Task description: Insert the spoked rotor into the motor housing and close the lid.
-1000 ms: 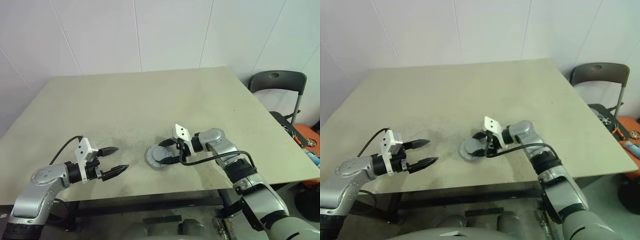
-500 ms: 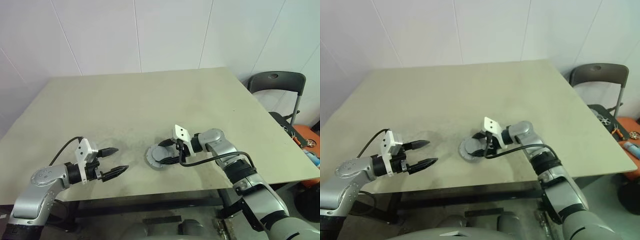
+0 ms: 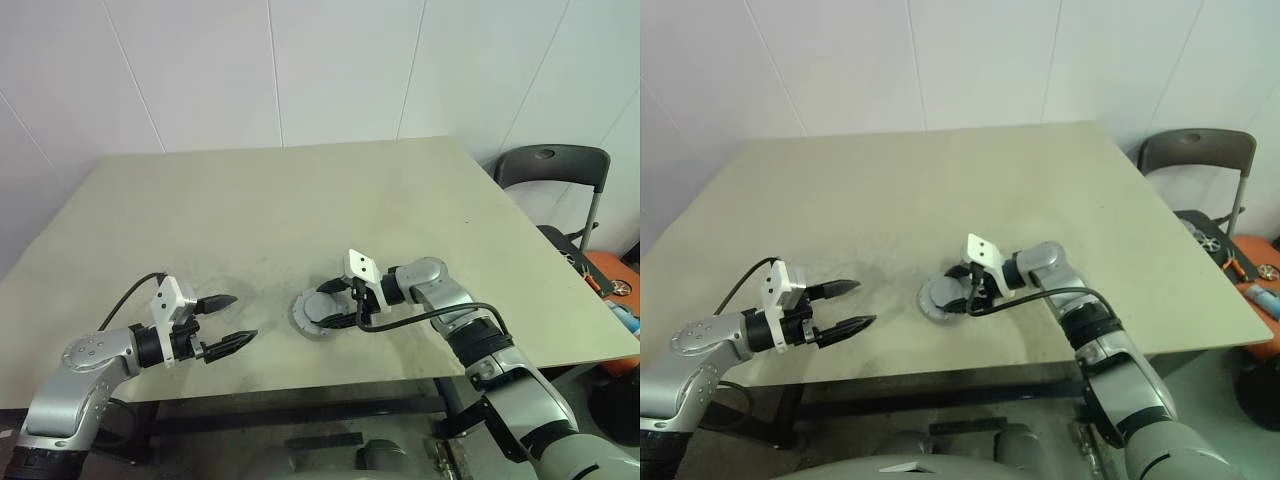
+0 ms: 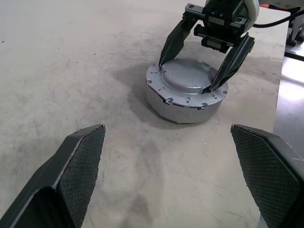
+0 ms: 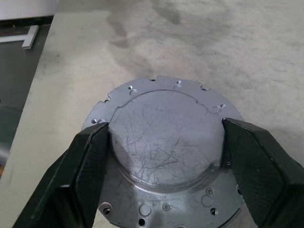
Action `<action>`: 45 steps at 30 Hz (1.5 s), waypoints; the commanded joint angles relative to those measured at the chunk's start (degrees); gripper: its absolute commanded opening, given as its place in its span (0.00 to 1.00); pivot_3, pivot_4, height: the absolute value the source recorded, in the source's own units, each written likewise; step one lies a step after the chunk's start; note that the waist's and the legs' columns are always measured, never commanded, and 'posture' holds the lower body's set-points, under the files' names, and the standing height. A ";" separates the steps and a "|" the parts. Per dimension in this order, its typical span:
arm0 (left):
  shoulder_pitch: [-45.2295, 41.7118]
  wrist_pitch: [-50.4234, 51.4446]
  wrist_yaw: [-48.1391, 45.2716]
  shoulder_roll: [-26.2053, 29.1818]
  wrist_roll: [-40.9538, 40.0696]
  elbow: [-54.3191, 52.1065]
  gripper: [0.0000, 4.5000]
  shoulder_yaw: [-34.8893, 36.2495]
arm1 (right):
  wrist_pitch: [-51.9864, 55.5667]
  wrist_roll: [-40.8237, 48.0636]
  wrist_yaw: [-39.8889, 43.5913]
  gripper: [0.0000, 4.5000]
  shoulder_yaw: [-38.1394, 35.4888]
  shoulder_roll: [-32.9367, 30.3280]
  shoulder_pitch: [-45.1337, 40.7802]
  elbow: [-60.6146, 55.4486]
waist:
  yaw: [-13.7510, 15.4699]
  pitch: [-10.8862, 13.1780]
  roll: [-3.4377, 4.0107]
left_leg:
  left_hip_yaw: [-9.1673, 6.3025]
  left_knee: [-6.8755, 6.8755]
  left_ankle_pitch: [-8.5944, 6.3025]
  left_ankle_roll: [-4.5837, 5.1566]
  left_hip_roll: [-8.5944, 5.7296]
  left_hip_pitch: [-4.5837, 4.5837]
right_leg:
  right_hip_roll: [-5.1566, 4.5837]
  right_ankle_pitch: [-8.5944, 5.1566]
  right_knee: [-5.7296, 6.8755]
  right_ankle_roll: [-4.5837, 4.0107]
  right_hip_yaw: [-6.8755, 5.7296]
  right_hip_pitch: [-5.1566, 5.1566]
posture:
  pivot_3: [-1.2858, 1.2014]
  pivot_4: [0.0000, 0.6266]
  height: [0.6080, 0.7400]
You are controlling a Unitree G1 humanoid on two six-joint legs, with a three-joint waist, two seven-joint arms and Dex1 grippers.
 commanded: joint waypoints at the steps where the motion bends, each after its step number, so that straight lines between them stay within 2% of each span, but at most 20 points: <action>1: -0.75 -1.05 -0.42 0.41 0.06 -0.18 1.00 0.63 | 1.25 0.11 -0.21 0.76 -0.41 0.22 0.94 0.94 | -0.05 0.02 0.02 | 0.00 0.00 0.00 0.00 0.00 -0.02 | 0.00 0.00 0.00 0.00 0.00 -0.02 | 0.52 0.00 1.00; 12: -1.97 -1.46 -1.50 0.45 0.56 1.42 1.00 0.50 | -1.43 -2.24 -0.30 0.76 0.66 -0.74 0.54 1.71 | -0.06 0.03 0.03 | 0.01 -0.08 -0.01 0.00 0.00 -0.10 | -0.01 0.12 -0.02 -0.09 0.00 -0.13 | 0.52 0.00 1.00; 17: -2.12 -1.77 -1.59 0.42 0.65 1.64 1.00 0.35 | -0.84 -5.06 -1.63 0.76 2.81 -1.22 0.59 3.49 | -0.07 0.02 0.02 | 0.01 -0.07 0.00 0.00 0.00 -0.06 | 0.00 0.03 -0.01 -0.03 0.00 -0.09 | 0.52 0.00 1.00; 28: -2.05 -1.51 -1.23 0.39 0.70 0.93 1.00 0.27 | 1.49 -5.34 -2.67 0.76 3.76 -0.23 0.32 5.23 | -0.11 -0.02 0.00 | 0.01 0.00 0.00 0.00 0.01 0.05 | 0.00 -0.01 0.01 0.01 0.00 0.02 | 0.52 0.00 1.00; 41: -2.32 -1.25 -1.60 0.77 0.50 0.97 1.00 0.50 | 0.59 0.88 -1.37 0.76 -2.02 1.33 0.12 1.75 | -0.25 0.02 0.04 | 0.02 -0.01 0.00 0.00 0.06 -0.04 | 0.03 0.00 0.00 0.00 0.00 -0.09 | 0.52 0.00 1.00; 45: -2.54 -1.34 -1.86 0.81 0.53 1.34 1.00 0.50 | 0.03 0.15 -1.47 0.76 -1.30 0.88 -0.06 1.73 | -0.16 0.06 0.05 | 0.02 -0.03 0.00 0.00 0.06 -0.09 | 0.03 0.01 0.00 -0.01 0.00 -0.14 | 0.52 0.00 1.00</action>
